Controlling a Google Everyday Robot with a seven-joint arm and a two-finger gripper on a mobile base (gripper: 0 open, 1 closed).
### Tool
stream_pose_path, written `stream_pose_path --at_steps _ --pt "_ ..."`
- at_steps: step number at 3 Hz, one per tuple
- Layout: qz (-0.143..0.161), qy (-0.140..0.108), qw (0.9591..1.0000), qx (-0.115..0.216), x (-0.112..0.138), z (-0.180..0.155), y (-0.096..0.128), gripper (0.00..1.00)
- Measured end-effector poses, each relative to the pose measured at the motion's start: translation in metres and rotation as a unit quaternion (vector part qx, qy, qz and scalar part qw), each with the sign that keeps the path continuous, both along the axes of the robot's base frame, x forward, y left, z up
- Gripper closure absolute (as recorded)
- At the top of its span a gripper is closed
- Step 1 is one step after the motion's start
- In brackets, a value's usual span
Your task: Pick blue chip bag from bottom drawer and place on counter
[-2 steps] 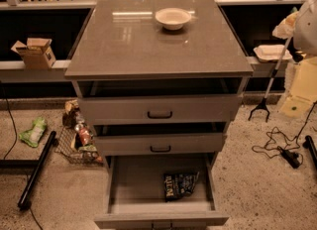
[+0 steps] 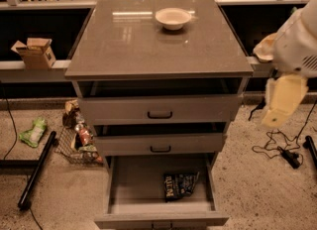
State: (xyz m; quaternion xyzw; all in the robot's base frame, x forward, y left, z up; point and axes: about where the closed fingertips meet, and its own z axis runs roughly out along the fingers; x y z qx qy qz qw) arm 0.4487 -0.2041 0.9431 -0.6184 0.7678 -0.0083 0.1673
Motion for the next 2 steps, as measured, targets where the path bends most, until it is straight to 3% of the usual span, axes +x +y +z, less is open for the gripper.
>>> stream_pose_path --at_steps 1,2 --pt "0.035 0.035 0.9982 0.035 0.014 -0.061 0.018 0.0" --pt "0.056 0.07 0.9932 0.074 0.021 -0.117 0.033 0.0"
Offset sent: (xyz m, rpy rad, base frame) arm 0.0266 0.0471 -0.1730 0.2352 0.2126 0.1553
